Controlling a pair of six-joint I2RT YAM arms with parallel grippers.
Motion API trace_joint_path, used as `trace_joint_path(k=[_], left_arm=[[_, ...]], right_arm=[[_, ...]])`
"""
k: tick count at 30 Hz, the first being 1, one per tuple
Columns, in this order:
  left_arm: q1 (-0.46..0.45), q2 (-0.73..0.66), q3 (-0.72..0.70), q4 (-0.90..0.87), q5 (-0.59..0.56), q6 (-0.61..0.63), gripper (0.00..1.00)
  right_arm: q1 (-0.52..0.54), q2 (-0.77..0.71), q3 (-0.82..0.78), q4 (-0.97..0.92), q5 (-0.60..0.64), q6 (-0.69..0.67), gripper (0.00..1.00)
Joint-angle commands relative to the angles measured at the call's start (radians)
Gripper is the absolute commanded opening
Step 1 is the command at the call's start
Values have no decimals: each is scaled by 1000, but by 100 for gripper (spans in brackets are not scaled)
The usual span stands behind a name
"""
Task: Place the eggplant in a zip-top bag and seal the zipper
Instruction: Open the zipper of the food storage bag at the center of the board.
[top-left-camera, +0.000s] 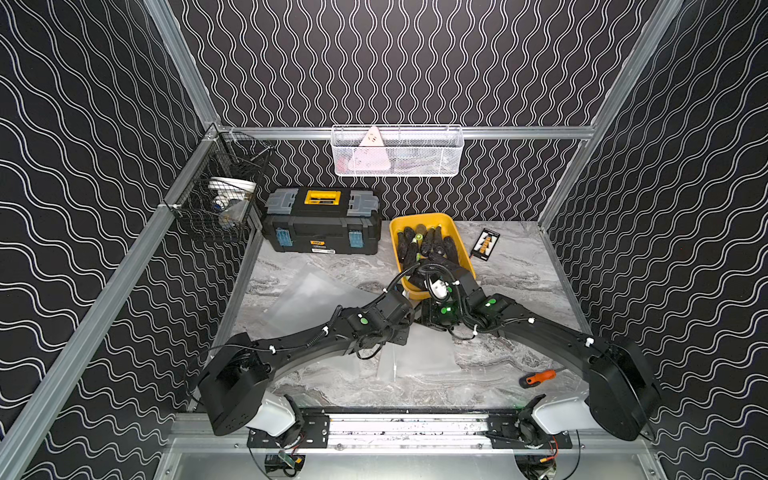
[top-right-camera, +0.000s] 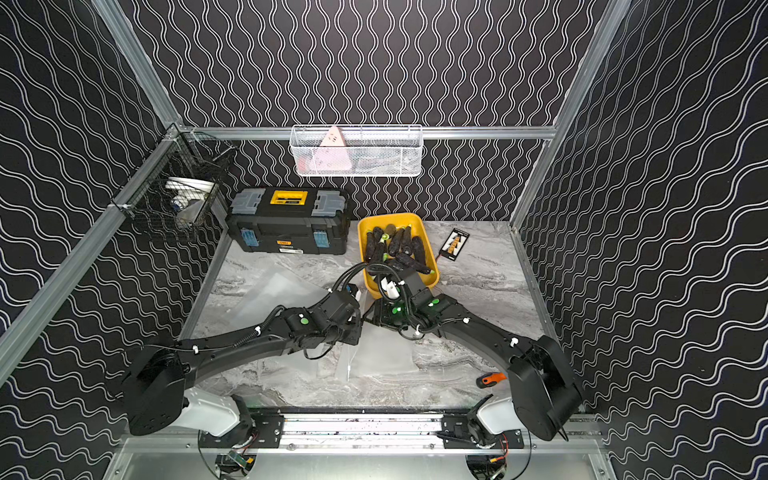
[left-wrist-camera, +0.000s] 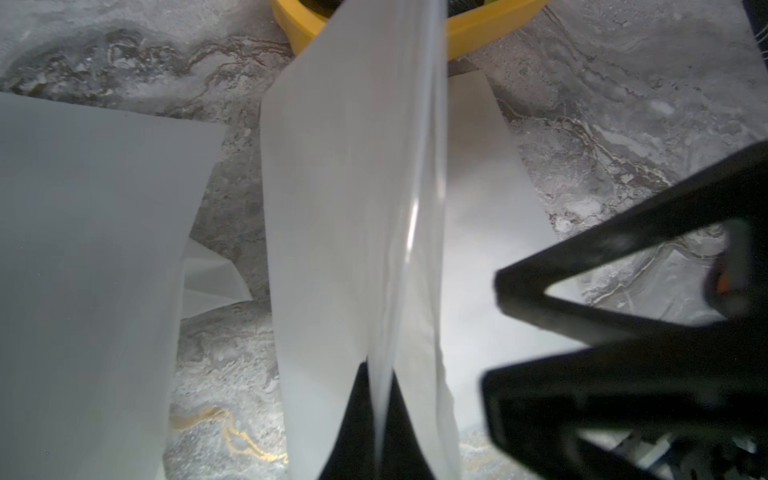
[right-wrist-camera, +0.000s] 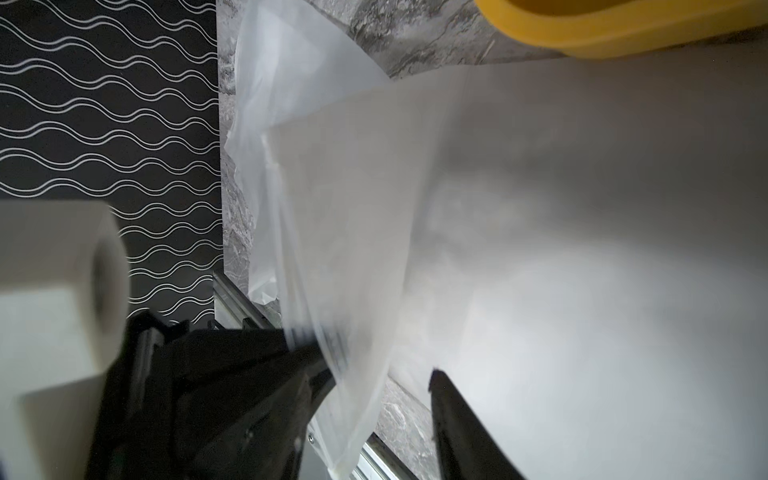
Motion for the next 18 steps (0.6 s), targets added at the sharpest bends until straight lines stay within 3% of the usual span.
trace_joint_path(k=[1, 8, 13, 18], left_arm=[[17, 2, -16, 58, 78, -36, 0], [59, 6, -35, 117, 167, -60, 0], [62, -4, -26, 103, 156, -60, 0], [62, -5, -33, 94, 131, -59, 0]], right_arm=[[14, 29, 0, 42, 1, 18, 45], [19, 6, -38, 26, 45, 37, 44], [20, 47, -25, -49, 126, 30, 36], [20, 17, -43, -27, 125, 35, 37]])
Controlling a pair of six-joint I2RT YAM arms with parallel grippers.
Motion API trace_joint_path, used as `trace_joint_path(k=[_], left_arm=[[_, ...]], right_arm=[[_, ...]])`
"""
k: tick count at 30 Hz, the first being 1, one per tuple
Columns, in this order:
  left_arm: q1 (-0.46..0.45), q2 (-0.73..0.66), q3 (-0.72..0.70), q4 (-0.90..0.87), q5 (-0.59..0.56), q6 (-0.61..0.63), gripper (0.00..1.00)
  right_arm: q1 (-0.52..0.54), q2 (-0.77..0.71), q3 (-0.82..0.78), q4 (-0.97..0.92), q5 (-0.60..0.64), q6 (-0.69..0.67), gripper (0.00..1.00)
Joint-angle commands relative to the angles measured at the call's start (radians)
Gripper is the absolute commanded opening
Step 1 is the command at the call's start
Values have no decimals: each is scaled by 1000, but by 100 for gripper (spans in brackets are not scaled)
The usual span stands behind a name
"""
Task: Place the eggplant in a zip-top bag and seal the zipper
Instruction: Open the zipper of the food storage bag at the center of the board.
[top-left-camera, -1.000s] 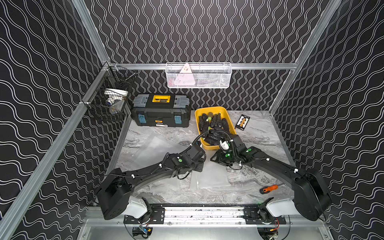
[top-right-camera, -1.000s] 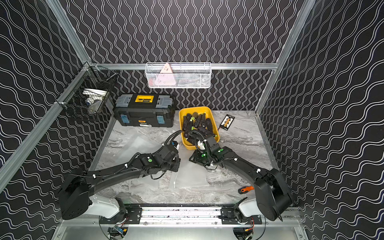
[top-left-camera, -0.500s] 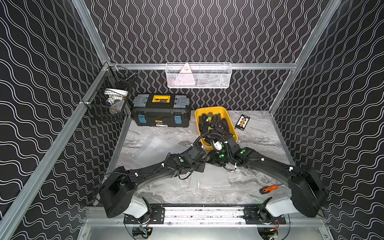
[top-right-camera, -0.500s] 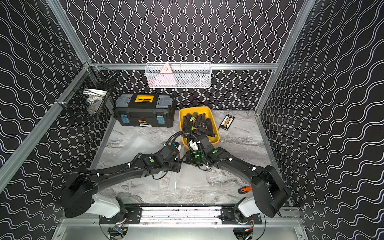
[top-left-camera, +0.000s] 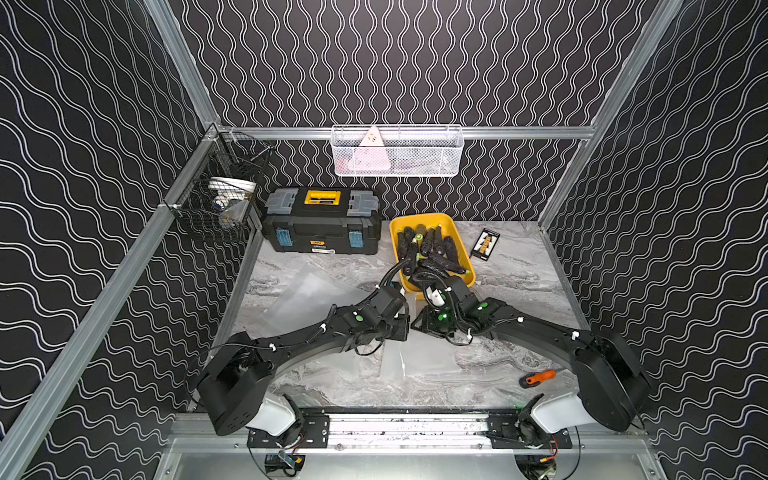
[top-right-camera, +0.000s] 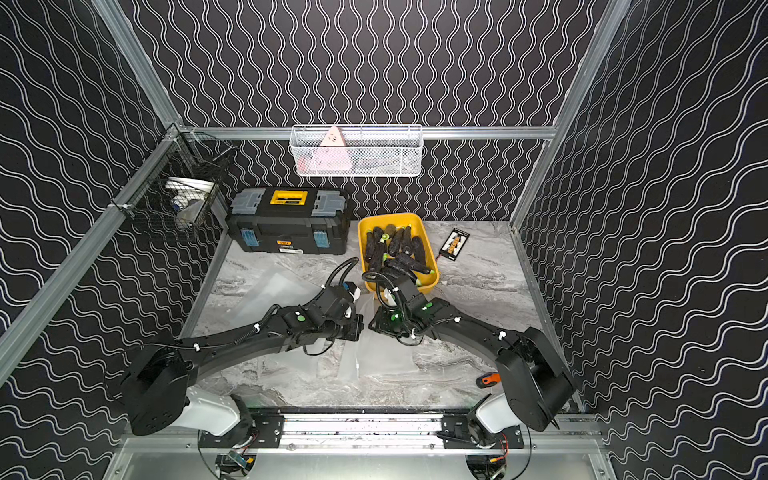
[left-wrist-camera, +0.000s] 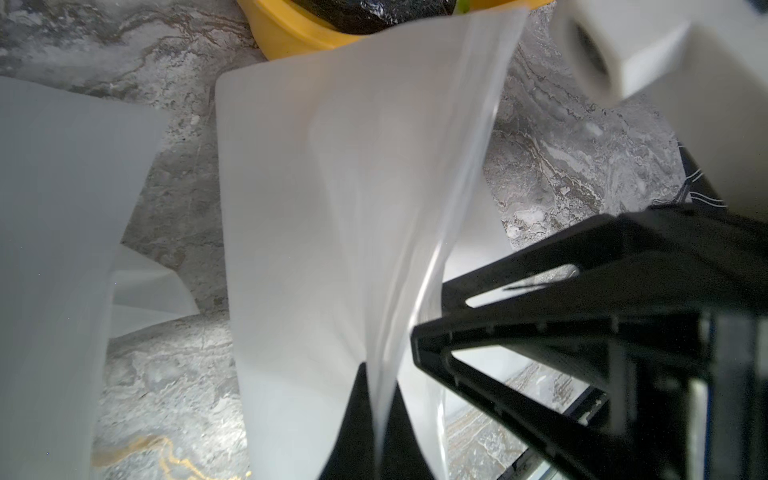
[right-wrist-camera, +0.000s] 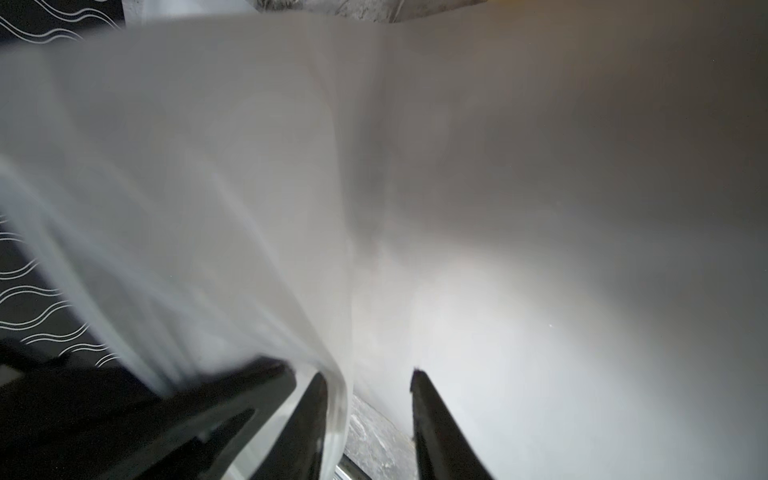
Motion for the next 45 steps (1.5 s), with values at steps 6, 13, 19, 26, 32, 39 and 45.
trace_joint_path(k=[6, 13, 19, 26, 32, 39, 45], left_arm=[[0, 8, 1, 24, 0, -19, 0], [-16, -5, 2, 24, 1, -22, 0], [-15, -63, 24, -57, -76, -12, 0], [-15, -149, 115, -159, -100, 42, 0], [-11, -213, 285, -213, -13, 87, 0], [20, -294, 531, -396, -252, 137, 0], [57, -311, 682, -602, -490, 226, 0]], right_arm=[[1, -54, -14, 44, 25, 37, 46], [1, 44, 53, 39, 40, 21, 40], [0, 63, 68, 34, 48, 1, 13], [6, 3, 147, 65, -74, 3, 0], [34, -85, 283, 85, -172, 16, 0], [76, 33, 494, 197, -291, 81, 0], [145, 212, 665, 265, -337, 119, 0]])
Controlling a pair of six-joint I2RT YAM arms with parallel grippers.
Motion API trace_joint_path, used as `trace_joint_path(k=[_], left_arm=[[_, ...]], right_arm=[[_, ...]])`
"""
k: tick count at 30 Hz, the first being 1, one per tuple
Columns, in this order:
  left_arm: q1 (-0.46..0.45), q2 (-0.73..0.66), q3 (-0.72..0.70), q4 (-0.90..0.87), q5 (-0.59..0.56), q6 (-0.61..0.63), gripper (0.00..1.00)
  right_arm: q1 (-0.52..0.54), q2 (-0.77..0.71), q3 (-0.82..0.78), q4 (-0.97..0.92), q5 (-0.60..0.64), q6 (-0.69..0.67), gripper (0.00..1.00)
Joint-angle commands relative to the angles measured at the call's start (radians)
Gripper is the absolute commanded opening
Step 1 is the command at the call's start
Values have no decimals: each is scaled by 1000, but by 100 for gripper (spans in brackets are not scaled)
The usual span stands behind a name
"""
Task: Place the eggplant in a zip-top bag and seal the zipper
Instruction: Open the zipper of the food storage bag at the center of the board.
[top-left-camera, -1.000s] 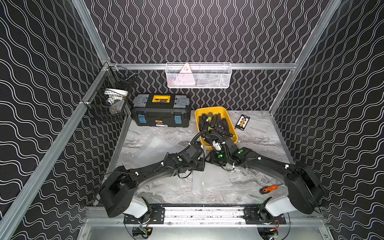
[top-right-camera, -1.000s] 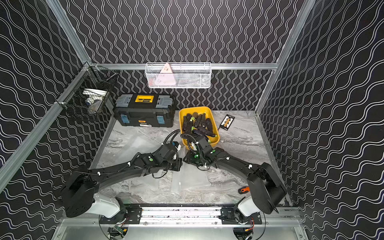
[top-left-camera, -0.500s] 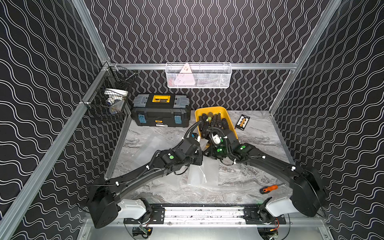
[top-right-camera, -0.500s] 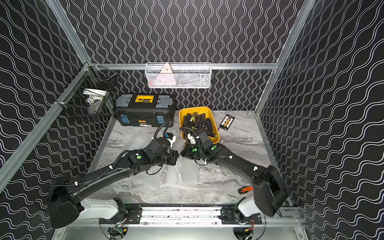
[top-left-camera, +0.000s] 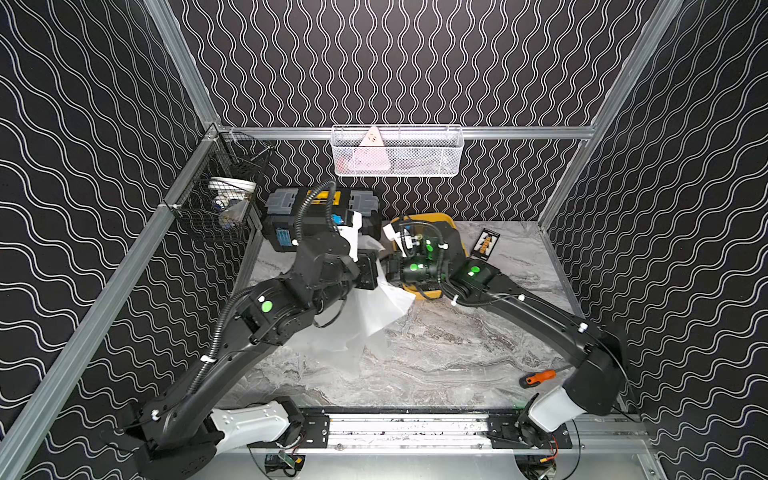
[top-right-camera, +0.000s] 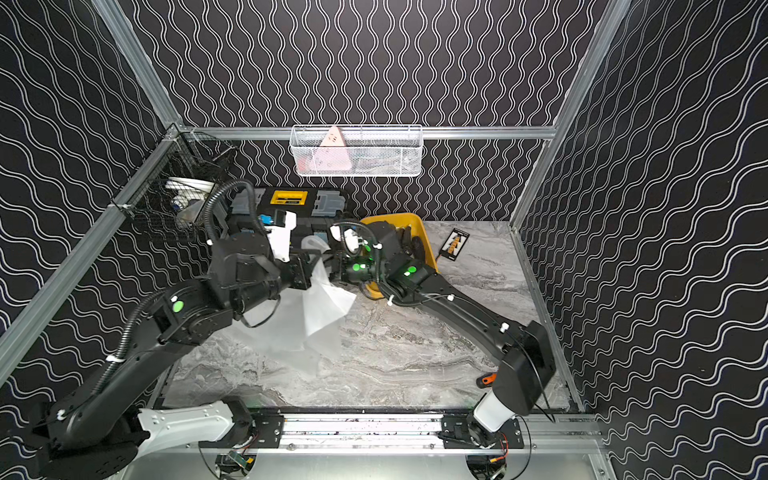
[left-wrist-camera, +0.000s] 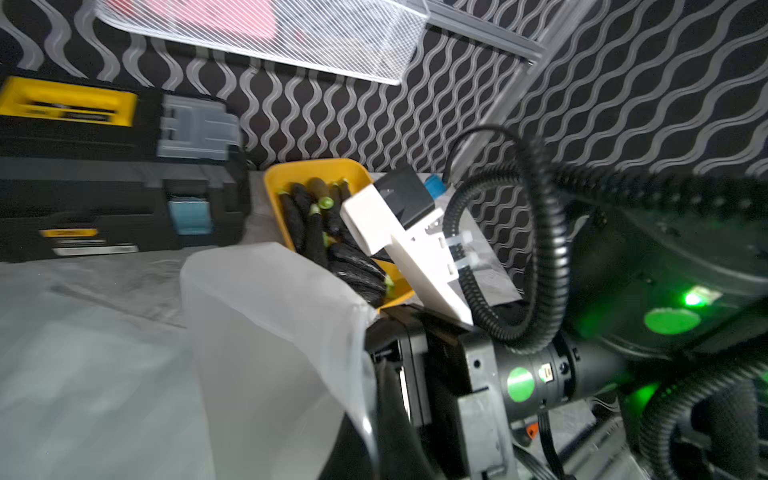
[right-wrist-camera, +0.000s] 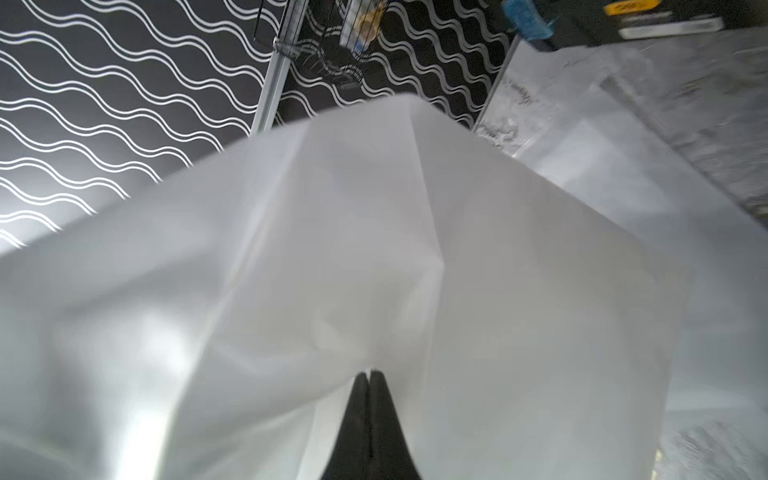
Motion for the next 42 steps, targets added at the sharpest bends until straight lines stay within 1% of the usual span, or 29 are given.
trace_joint_path(k=[1, 3, 6, 9, 13, 16, 17, 18, 20, 23, 25, 27, 31, 34, 38, 42], left_arm=[[7, 7, 61, -164, -187, 77, 0], [8, 27, 91, -199, -215, 100, 0], [8, 66, 103, -206, -226, 125, 0], [9, 136, 81, -200, -162, 136, 0], [9, 202, -40, -111, -49, 92, 0], [8, 246, -136, -29, 18, 58, 0], [9, 269, -162, -3, 51, 49, 0], [9, 292, -176, 11, 79, 42, 0], [9, 348, -205, 49, 122, 24, 0], [10, 411, -246, 101, 147, 12, 0], [14, 439, -267, 135, 172, 4, 0], [25, 458, -285, 170, 206, -9, 0], [64, 483, -306, 224, 291, -33, 0], [96, 494, -321, 256, 357, -45, 0], [111, 480, -358, 310, 431, -53, 0], [114, 461, -382, 322, 450, -52, 0]], right_arm=[[24, 72, 61, 97, -63, 51, 0], [25, 106, 69, 138, -67, 75, 0], [16, 120, 18, 202, -54, 104, 0], [-13, 110, -60, 211, -33, 104, 0], [-77, 86, -214, 185, 2, 87, 0], [-148, 69, -347, 208, -4, 100, 1], [-172, 61, -399, 207, -2, 95, 3], [-190, 53, -428, 201, 1, 88, 8], [-226, 22, -473, 156, 13, 49, 13], [-257, -61, -512, 74, 57, -7, 23], [-259, -112, -518, 19, 98, -47, 29], [-260, -146, -522, -10, 104, -69, 35], [-247, -186, -572, 9, 111, -40, 45], [-205, -185, -577, 4, 167, -33, 54], [-183, -124, -536, 11, 218, -17, 58], [-184, -62, -502, 16, 258, -4, 59]])
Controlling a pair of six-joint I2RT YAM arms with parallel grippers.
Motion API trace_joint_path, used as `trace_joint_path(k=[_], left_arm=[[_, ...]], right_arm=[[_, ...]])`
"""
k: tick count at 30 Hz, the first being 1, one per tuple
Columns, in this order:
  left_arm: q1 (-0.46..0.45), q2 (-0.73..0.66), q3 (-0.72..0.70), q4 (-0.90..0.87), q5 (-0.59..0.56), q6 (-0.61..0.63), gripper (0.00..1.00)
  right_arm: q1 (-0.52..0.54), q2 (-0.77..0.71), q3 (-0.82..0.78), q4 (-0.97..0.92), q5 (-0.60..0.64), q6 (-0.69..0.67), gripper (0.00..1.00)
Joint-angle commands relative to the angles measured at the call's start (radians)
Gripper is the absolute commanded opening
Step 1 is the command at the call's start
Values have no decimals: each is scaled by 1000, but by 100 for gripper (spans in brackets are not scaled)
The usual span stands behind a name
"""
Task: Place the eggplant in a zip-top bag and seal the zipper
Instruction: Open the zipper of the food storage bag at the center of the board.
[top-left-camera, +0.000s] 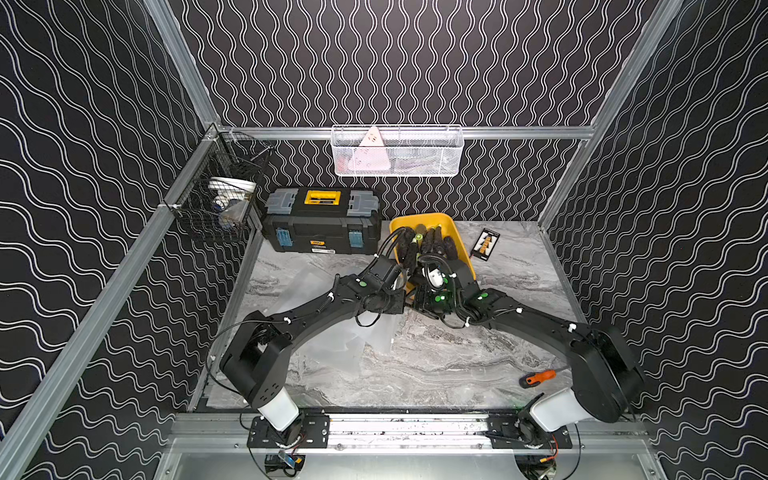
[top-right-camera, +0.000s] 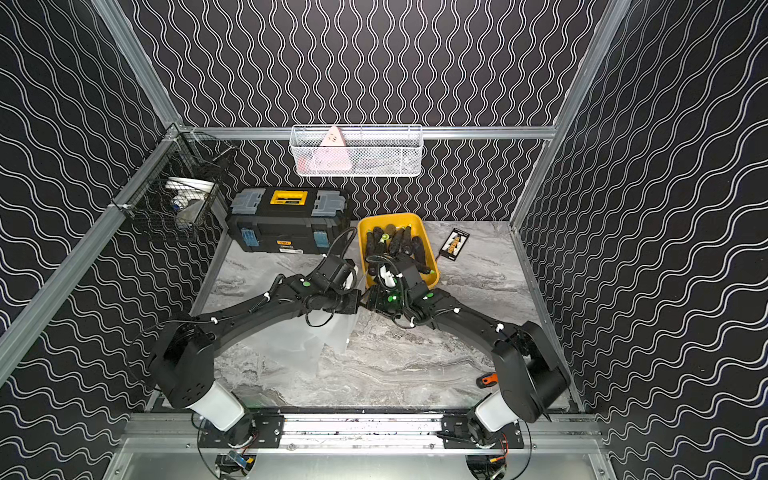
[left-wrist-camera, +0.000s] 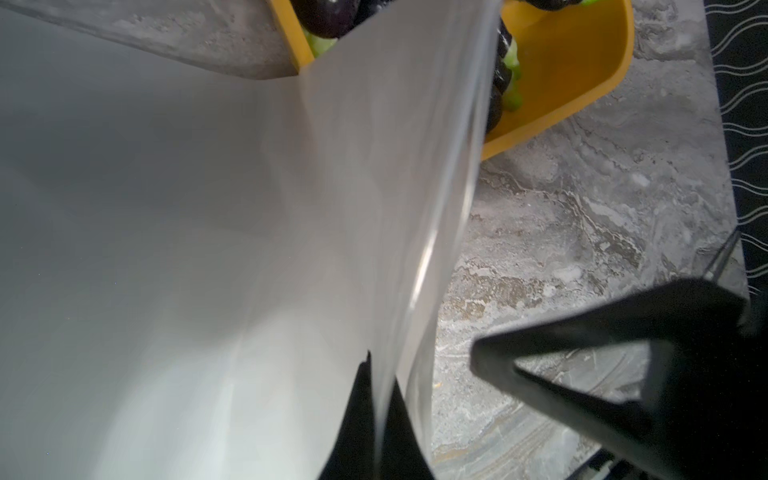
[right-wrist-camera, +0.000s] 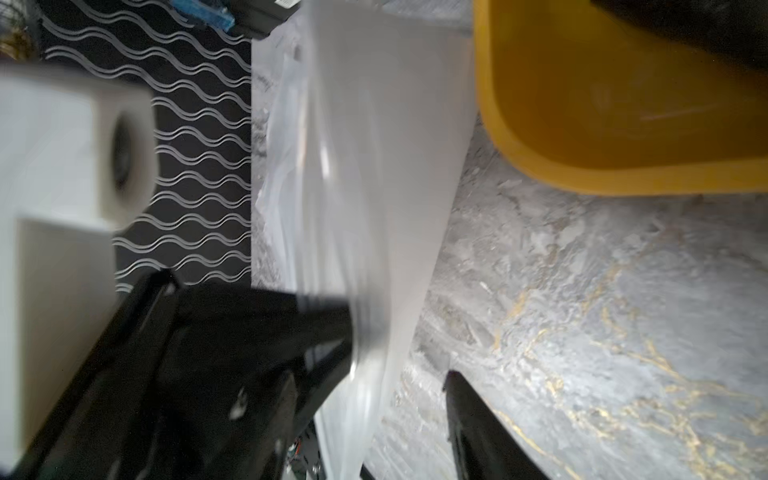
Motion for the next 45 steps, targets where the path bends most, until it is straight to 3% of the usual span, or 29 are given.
trace_joint_path(k=[1, 7, 13, 16, 21, 25, 29, 34, 39, 45], left_arm=[[6, -24, -17, 52, 46, -17, 0], [8, -67, -46, 38, 14, -23, 0], [8, -151, -59, -109, -275, -65, 0], [10, -199, -76, -154, -376, -90, 0], [11, -267, -72, -221, -408, -92, 0], [10, -313, -70, -264, -424, -77, 0], [10, -261, -75, -243, -385, -60, 0], [18, -167, -76, -172, -342, -44, 0], [29, -129, -80, -124, -299, -44, 0], [38, -133, -84, -111, -271, -32, 0]], right_arm=[[1, 44, 39, -2, 61, 17, 59], [-3, 127, 121, -66, 103, -10, 55], [-2, 153, 115, -98, 102, -39, 46], [8, 179, 114, -37, 57, -30, 34], [50, 274, 159, 76, -27, -10, 21], [70, 351, 259, 121, -70, 8, 19], [66, 377, 309, 85, -83, -5, 25], [9, 297, 273, 19, -102, -43, 41], [-46, 215, 271, -42, -91, -69, 48], [-133, 220, 308, -109, 59, -100, 58]])
